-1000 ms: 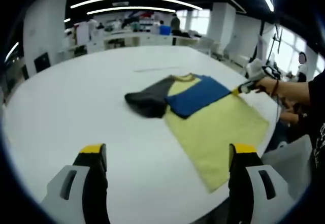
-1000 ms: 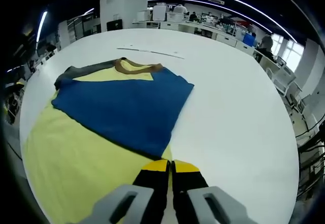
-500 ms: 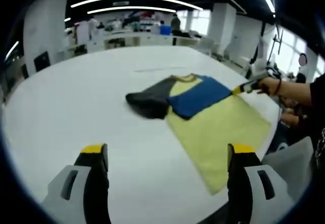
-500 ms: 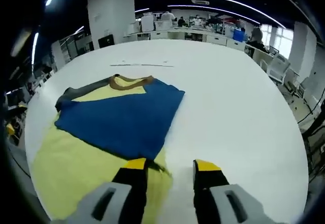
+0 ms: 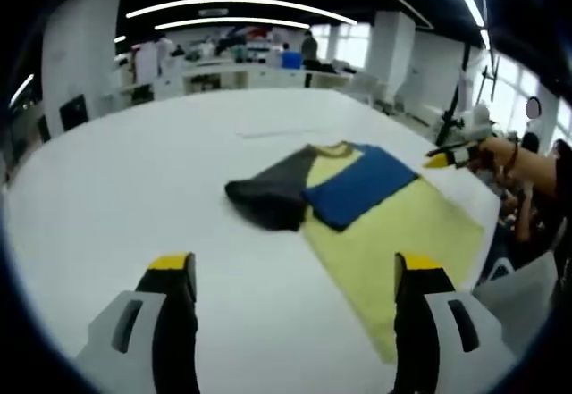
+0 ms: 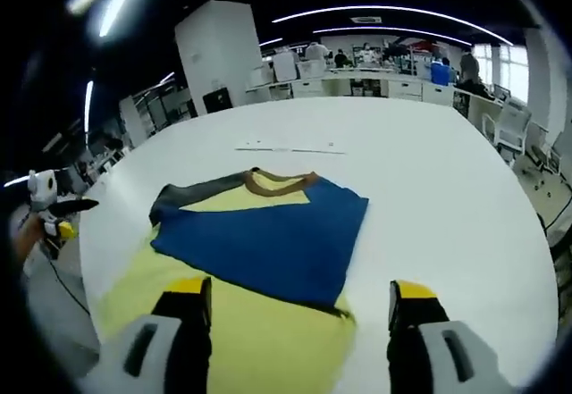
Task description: Fold the garment on the visible template until the final outline fits inside the template.
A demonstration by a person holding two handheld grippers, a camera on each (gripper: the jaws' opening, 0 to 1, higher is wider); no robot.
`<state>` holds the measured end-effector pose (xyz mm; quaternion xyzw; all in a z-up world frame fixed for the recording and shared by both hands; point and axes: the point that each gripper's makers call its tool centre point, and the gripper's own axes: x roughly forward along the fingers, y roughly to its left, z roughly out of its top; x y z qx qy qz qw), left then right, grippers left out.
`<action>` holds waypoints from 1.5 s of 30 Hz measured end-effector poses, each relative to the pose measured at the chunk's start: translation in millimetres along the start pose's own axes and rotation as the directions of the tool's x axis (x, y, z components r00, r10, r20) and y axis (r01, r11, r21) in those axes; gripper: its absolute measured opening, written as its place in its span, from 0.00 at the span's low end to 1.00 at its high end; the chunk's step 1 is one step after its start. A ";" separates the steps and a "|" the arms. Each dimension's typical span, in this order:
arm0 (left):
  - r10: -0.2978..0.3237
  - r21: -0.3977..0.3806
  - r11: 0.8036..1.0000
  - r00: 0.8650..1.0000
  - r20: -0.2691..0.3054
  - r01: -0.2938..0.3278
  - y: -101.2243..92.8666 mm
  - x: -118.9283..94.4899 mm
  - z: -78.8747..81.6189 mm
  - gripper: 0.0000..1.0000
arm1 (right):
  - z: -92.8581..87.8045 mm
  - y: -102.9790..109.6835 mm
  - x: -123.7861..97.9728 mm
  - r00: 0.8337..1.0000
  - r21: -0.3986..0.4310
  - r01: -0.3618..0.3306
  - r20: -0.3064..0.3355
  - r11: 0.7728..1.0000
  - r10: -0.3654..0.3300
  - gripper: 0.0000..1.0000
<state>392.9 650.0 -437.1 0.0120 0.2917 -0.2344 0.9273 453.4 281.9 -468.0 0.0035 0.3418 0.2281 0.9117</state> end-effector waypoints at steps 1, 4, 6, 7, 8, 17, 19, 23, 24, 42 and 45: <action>-0.006 0.004 1.000 1.000 0.003 0.006 0.3 3.6 2.4 0.87 | 1.6 4.4 -3.0 1.000 -0.018 -0.013 0.005 1.000 0.013 0.85; -0.009 0.015 1.000 1.000 0.007 0.009 2.9 11.4 6.3 0.86 | 4.6 16.0 -11.0 0.999 -0.045 -0.044 0.017 0.998 0.045 0.89; -0.011 0.013 1.000 1.000 0.011 0.011 5.7 19.8 9.1 0.85 | 6.8 23.7 -16.5 0.997 -0.069 -0.063 0.030 0.996 0.066 0.92; -0.012 0.010 1.000 1.000 0.011 0.012 6.4 22.8 9.7 0.84 | 7.3 26.3 -19.0 0.997 -0.073 -0.070 0.035 0.995 0.072 0.93; -0.011 0.006 1.000 1.000 0.012 0.011 7.9 27.1 10.3 0.83 | 8.0 28.0 -20.2 0.996 -0.077 -0.074 0.039 0.994 0.077 0.94; 0.006 -0.066 0.998 1.000 0.009 -0.006 15.0 52.1 5.9 0.75 | 4.4 52.7 -49.1 0.990 -0.216 -0.080 0.097 0.973 0.103 1.00; 0.009 -0.073 0.997 1.000 0.007 -0.009 17.6 58.8 3.2 0.75 | 2.3 56.7 -53.8 0.988 -0.213 -0.080 0.110 0.974 0.105 1.00; 0.020 -0.069 0.997 1.000 -0.012 -0.021 23.4 71.6 -4.1 0.68 | -2.3 62.1 -61.0 0.988 -0.229 -0.073 0.119 0.971 0.103 1.00; 0.022 -0.071 0.997 1.000 -0.014 -0.023 24.7 74.2 -5.0 0.66 | -3.2 62.7 -62.3 0.988 -0.237 -0.070 0.118 0.969 0.101 1.00; 0.090 -0.207 0.974 0.996 -0.012 -0.091 37.0 122.1 -21.0 0.35 | -6.5 37.9 -66.1 0.992 -0.262 0.065 0.119 0.963 -0.034 0.90; 0.101 -0.234 0.966 0.995 -0.025 -0.105 36.5 125.9 -24.7 0.31 | -8.3 32.7 -64.4 0.992 -0.255 0.066 0.117 0.965 -0.037 0.89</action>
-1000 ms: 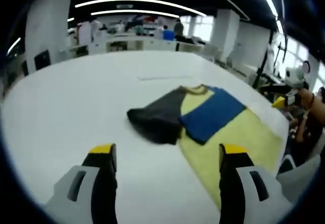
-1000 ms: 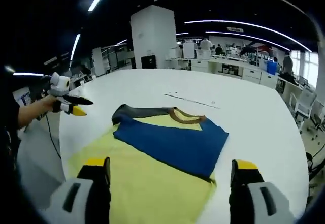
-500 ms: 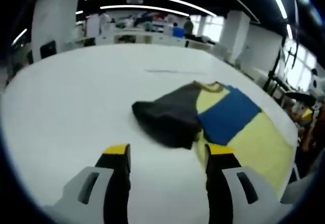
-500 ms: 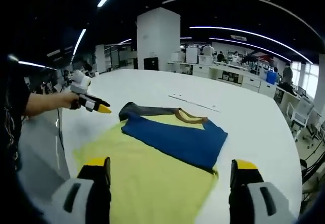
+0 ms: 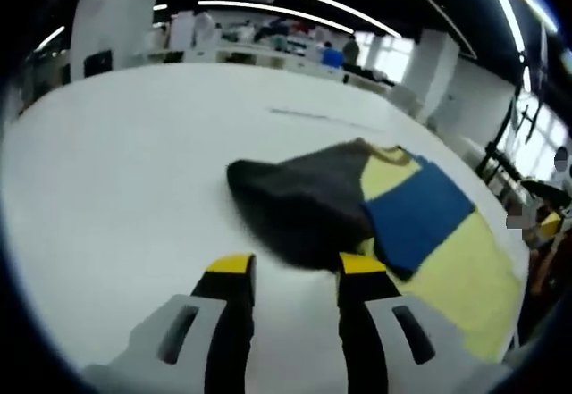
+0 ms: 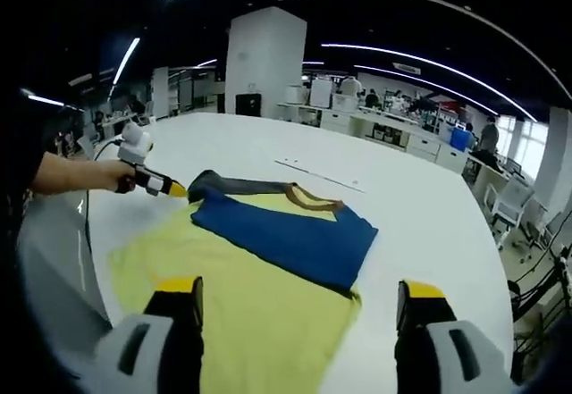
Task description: Fold the garment on the visible template until the final outline fits inside the template.
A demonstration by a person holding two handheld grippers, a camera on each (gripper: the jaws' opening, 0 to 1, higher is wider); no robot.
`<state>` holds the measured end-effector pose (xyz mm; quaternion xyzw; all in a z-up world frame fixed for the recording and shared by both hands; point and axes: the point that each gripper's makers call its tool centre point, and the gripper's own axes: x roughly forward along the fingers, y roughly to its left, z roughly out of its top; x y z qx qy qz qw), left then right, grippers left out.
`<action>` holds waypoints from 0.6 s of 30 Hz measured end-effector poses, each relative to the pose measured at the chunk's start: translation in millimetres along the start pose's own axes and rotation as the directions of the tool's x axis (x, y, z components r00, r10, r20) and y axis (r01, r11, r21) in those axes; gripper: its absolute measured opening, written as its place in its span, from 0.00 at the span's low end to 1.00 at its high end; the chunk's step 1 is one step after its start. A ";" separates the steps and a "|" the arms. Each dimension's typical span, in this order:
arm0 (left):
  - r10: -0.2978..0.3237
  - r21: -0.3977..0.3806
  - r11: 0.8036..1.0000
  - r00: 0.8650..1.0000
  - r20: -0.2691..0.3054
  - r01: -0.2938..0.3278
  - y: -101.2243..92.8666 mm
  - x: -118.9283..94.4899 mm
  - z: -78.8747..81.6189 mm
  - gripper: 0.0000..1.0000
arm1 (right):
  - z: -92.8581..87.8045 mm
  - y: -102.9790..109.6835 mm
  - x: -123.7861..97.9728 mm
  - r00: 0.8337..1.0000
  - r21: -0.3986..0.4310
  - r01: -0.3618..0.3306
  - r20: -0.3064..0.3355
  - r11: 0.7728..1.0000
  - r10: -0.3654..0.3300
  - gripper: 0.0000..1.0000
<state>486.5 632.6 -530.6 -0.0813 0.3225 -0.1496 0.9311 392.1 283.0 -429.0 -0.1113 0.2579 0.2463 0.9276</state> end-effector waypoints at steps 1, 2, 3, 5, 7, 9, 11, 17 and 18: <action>-0.006 0.001 1.000 1.000 0.017 0.006 -1.9 -0.3 2.9 0.30 | -0.9 -1.0 0.2 1.000 -0.007 0.001 -0.003 1.000 -0.001 0.89; -0.006 -0.004 1.000 1.000 0.019 0.006 -2.5 0.4 3.4 0.28 | -2.2 -2.0 0.6 1.000 -0.023 0.003 -0.013 1.000 -0.003 0.89; -0.007 -0.006 1.000 1.000 0.018 0.007 -3.8 0.9 3.2 0.27 | -3.3 -2.2 0.9 1.000 -0.029 0.001 -0.019 1.000 -0.002 0.89; -0.005 0.001 1.000 1.000 0.023 0.005 -6.1 2.5 3.5 0.25 | -7.1 -2.0 2.1 1.000 -0.036 -0.007 -0.026 0.999 0.006 0.90; -0.015 -0.002 1.000 1.000 0.019 0.015 -8.9 4.8 3.1 0.21 | -9.3 -2.5 2.7 0.999 -0.038 -0.011 -0.033 0.999 0.010 0.90; -0.007 0.006 1.000 1.000 0.012 0.007 -9.4 7.0 2.1 0.16 | -11.0 -4.1 3.2 0.999 -0.033 -0.007 -0.038 0.999 0.006 0.90; -0.002 0.015 1.000 1.000 0.012 0.002 -8.9 9.2 2.7 0.11 | -12.4 -5.6 3.9 0.999 -0.027 -0.001 -0.039 1.000 0.000 0.89; -0.002 -0.052 0.999 0.999 0.047 0.004 -6.4 9.4 11.3 0.00 | -8.9 -1.4 5.0 0.998 -0.067 -0.023 -0.055 0.997 0.019 0.89; 0.000 -0.048 0.999 0.999 0.050 0.003 -5.6 7.9 13.0 0.00 | -5.1 0.1 4.8 0.999 -0.067 -0.025 -0.046 0.997 0.022 0.89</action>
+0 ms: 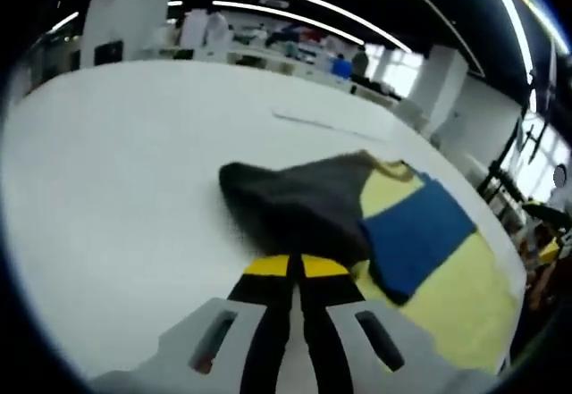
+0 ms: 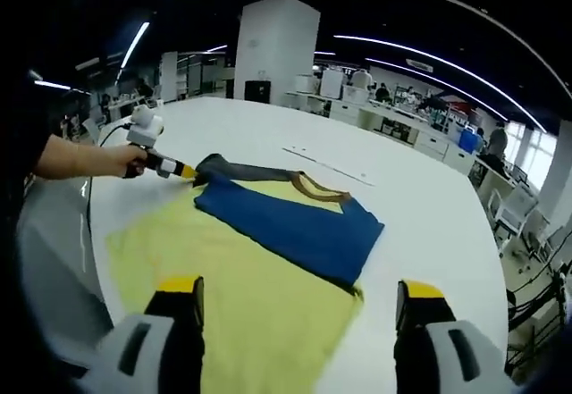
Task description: Fold the garment on the visible template until the final outline fits inside the template.
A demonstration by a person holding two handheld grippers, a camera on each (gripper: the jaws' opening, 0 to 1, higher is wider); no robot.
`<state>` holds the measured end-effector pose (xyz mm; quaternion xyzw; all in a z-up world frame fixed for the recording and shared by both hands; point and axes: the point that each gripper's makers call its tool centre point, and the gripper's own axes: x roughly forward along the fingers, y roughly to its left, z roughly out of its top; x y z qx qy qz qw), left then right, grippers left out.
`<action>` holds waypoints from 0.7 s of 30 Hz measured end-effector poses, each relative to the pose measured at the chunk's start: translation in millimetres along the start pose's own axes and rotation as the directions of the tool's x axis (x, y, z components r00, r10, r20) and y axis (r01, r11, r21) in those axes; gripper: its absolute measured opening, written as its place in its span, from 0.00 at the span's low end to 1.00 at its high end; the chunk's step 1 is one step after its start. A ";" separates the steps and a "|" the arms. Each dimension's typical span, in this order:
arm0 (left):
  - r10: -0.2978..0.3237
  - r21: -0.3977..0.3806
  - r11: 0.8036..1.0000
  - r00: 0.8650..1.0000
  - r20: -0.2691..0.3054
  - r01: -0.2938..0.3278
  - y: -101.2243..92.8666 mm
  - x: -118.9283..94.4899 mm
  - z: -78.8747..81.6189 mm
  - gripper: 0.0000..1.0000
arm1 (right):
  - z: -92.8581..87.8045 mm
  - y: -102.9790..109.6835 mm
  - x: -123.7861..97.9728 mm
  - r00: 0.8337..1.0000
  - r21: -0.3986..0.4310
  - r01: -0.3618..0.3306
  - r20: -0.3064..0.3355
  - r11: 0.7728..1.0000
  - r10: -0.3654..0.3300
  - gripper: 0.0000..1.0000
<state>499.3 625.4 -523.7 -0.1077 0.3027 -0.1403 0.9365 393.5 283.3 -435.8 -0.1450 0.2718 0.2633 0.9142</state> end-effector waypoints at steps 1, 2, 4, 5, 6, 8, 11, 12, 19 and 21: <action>0.005 0.012 1.000 1.000 0.007 -0.005 1.0 -3.1 3.3 0.00 | 2.9 0.2 -0.2 1.000 0.006 -0.004 0.009 1.000 0.004 0.89; 0.004 0.027 1.000 1.000 0.010 -0.004 1.4 -5.2 5.5 0.00 | 5.9 2.0 -0.8 1.000 0.012 -0.007 0.017 1.000 0.007 0.89; 0.005 0.051 0.999 1.000 0.012 -0.006 3.8 -10.9 10.2 0.00 | 9.6 3.6 -1.1 1.000 0.015 -0.011 0.028 1.000 0.011 0.90; 0.003 0.056 0.998 1.000 0.015 -0.004 5.3 -15.3 12.9 0.00 | 10.4 4.2 -0.8 0.999 0.013 -0.012 0.030 1.000 0.011 0.90; 0.003 0.056 0.998 1.000 0.017 -0.004 7.2 -18.3 15.0 0.00 | 10.7 5.0 -0.5 0.999 0.011 -0.014 0.030 1.000 0.013 0.90; 0.005 0.058 0.998 1.000 0.004 -0.005 14.1 -24.1 17.5 0.00 | 10.1 8.0 0.4 0.999 0.004 -0.025 0.026 1.000 0.025 0.90; 0.003 0.072 0.997 1.000 0.001 -0.003 19.7 -33.8 23.5 0.00 | 9.8 12.4 0.3 0.999 0.000 -0.037 0.028 0.999 0.037 0.90; 0.014 0.096 0.995 1.000 -0.013 -0.013 24.2 -37.6 24.4 0.00 | 10.4 14.8 0.6 0.999 0.008 -0.043 0.033 0.999 0.043 0.90; 0.055 0.170 0.984 0.998 -0.038 -0.047 40.5 -48.0 29.4 0.00 | 8.6 20.2 0.1 0.998 0.041 -0.060 0.039 0.997 0.058 0.94; 0.057 0.168 0.985 0.997 -0.046 -0.048 45.1 -47.5 30.4 0.00 | 8.3 22.5 -0.5 0.997 0.043 -0.064 0.038 0.997 0.062 0.94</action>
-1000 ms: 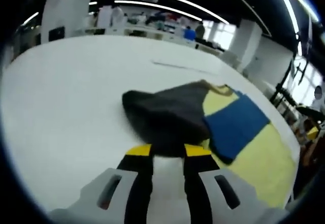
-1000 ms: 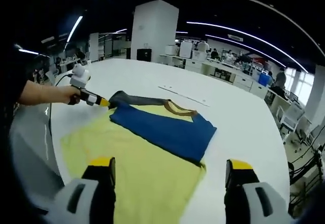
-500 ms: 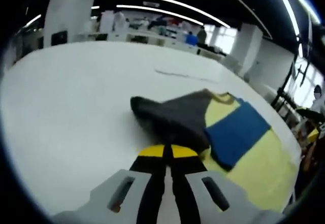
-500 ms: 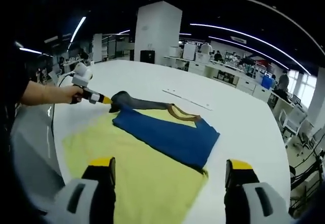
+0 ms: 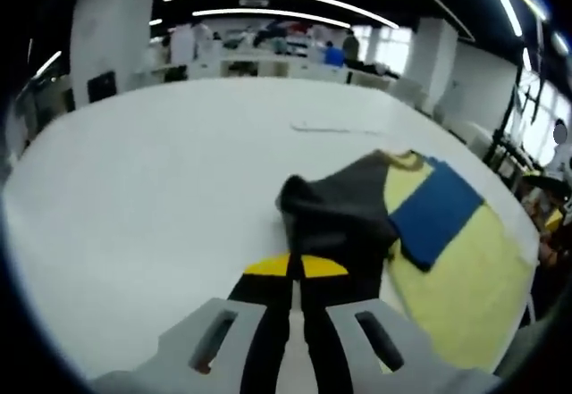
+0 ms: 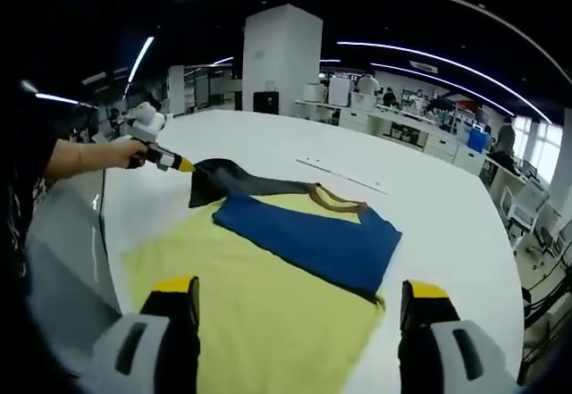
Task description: Fold the garment on the visible template until the final outline fits inside the template.
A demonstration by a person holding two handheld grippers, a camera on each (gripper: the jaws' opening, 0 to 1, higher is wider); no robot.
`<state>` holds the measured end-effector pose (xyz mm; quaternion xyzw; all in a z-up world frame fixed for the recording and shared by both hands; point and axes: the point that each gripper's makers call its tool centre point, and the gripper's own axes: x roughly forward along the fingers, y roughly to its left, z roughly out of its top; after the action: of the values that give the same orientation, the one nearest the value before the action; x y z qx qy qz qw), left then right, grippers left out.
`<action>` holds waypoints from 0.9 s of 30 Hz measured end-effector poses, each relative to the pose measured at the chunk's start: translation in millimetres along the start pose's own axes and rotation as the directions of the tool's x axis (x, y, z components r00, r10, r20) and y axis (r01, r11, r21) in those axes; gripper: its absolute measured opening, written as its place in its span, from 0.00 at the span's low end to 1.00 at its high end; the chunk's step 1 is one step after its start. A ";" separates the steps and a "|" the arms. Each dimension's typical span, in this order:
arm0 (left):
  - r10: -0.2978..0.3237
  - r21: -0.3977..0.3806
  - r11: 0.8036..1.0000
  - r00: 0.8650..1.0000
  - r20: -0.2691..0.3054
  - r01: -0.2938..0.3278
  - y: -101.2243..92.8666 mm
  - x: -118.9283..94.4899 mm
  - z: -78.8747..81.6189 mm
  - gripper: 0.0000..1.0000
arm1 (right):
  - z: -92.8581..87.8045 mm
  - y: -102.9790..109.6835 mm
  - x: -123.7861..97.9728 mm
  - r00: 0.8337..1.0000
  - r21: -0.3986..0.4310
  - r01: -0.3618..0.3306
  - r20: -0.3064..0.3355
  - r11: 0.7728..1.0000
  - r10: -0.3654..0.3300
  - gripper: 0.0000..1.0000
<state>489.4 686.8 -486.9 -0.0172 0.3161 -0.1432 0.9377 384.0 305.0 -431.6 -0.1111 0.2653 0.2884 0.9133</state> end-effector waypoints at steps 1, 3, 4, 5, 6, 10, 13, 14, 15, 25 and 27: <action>0.002 0.002 1.000 1.000 -0.004 -0.002 2.5 0.8 0.5 0.00 | 0.0 1.1 -0.2 1.000 0.001 0.000 -0.001 1.000 0.000 0.94; 0.016 0.020 1.000 0.999 -0.029 -0.016 8.8 2.5 -0.5 0.00 | -0.7 3.0 -0.3 1.000 0.007 0.000 -0.004 1.000 0.000 0.94; 0.029 0.041 0.999 0.999 -0.042 -0.028 13.0 3.3 -1.2 0.00 | -1.3 3.8 -0.2 1.000 0.009 -0.002 -0.006 1.000 0.002 0.93; 0.042 0.057 0.998 0.998 -0.051 -0.039 16.9 4.5 -1.4 0.00 | -1.9 4.5 0.1 1.000 0.010 -0.004 -0.007 1.000 0.004 0.94; 0.052 0.061 0.997 0.997 -0.059 -0.048 21.1 7.0 -1.4 0.00 | -2.5 5.0 0.1 1.000 0.013 -0.004 -0.008 1.000 0.004 0.94; 0.069 0.047 0.997 0.996 -0.063 -0.066 31.7 12.3 0.8 0.00 | -2.6 4.6 -0.4 1.000 0.020 0.002 -0.007 1.000 -0.002 0.94; 0.090 0.050 0.995 0.994 -0.066 -0.086 38.8 15.4 1.8 0.00 | -3.3 2.2 -0.3 1.000 0.024 0.009 -0.011 1.000 -0.009 0.94; 0.097 0.051 0.994 0.993 -0.066 -0.094 41.4 16.3 2.2 0.00 | -3.5 1.7 -0.3 1.000 0.024 0.010 -0.013 1.000 -0.009 0.94; 0.101 0.050 0.994 0.993 -0.067 -0.098 43.3 17.3 2.0 0.00 | -3.6 1.0 -0.3 1.000 0.024 0.011 -0.014 1.000 -0.011 0.94; 0.180 0.030 0.984 0.981 -0.068 -0.178 62.6 16.8 1.2 0.16 | -3.2 0.1 -1.8 1.000 0.037 0.022 -0.013 0.999 -0.022 0.95; 0.183 0.010 0.983 0.981 -0.063 -0.182 63.5 14.3 1.6 0.23 | -3.5 0.0 -1.7 1.000 0.041 0.024 -0.014 0.999 -0.024 0.95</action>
<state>517.6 743.5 -501.9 0.0183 0.3456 -0.0578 0.9364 381.4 303.0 -433.6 -0.0974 0.2758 0.2713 0.9170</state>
